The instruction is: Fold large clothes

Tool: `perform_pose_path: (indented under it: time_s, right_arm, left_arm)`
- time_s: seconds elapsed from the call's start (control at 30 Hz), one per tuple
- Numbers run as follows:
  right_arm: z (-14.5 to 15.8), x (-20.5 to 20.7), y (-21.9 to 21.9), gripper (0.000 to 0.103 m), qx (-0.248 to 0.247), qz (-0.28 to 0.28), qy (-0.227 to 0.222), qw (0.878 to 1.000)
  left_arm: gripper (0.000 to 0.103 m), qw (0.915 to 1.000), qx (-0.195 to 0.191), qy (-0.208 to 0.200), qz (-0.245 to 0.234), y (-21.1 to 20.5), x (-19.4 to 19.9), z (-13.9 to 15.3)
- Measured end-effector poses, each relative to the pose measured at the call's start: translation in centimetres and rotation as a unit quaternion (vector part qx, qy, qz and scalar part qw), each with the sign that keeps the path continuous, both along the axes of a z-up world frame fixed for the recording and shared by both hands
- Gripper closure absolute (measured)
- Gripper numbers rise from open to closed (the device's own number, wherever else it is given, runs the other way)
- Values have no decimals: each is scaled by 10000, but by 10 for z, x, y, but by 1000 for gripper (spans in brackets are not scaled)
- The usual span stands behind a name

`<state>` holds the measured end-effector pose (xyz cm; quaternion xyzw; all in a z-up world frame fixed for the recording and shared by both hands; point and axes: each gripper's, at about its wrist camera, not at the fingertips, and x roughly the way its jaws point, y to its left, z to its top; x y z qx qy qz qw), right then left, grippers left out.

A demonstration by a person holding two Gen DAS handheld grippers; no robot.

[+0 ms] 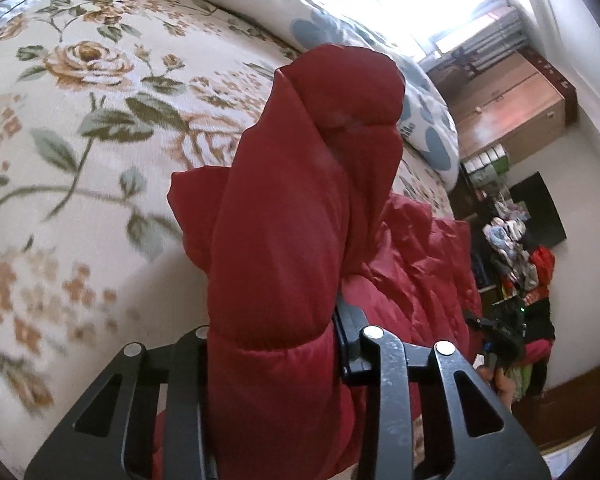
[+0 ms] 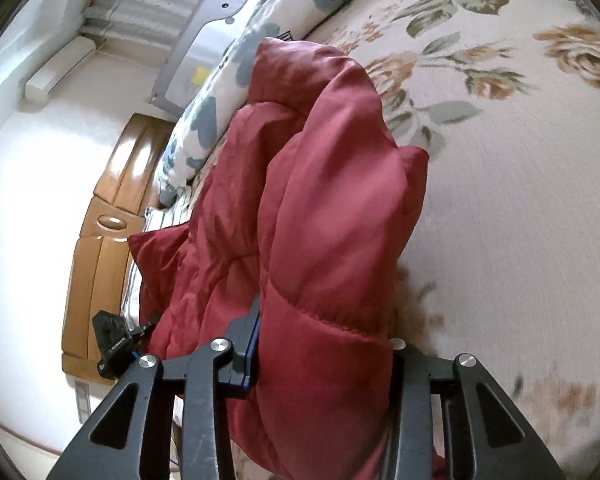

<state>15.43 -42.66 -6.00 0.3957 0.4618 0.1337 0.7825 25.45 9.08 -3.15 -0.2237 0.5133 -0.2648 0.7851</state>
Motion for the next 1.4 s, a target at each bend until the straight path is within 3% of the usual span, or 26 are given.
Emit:
perform_pose_path:
  time_s: [0.33, 0.67, 0.87, 0.93, 1.03, 1.1, 1.17, 1.23, 1.4]
  right_arm:
    - [0, -68, 4, 65, 158, 82, 186, 9997]
    - [-25, -74, 2, 59, -1, -25, 378, 9993]
    - [-35, -72, -1, 48, 13, -102, 396, 9992]
    - [-36, -76, -1, 44, -32, -102, 399, 9991]
    - [-31, -77, 2, 34, -302, -124, 442, 9985]
    - [-24, -75, 4, 21, -731, -155, 465, 9961]
    - [-14, -74, 7, 16, -1107, -167, 433, 9928]
    - [-7, -72, 9, 16, -1355, -166, 374, 9899]
    - [7, -63, 11, 16, -1655, -235, 244, 9856]
  left_arm:
    - [71, 9994, 71, 163, -292, 15, -76, 11]
    - [69, 9981, 548, 251, -144, 16, -80, -22]
    - [58, 9967, 810, 104, -28, 13, -81, -27]
    - [44, 9949, 1005, 18, 16, 11, -82, -24]
    - [39, 9927, 1198, -97, 71, 11, -83, -19]
    - [32, 9905, 1355, -144, 177, 12, -82, -17]
    - [27, 9870, 1562, -254, 289, 13, -82, -13]
    - [24, 9833, 1723, -367, 452, 15, -82, -8]
    - [24, 9825, 1703, -545, 516, 12, -69, 6]
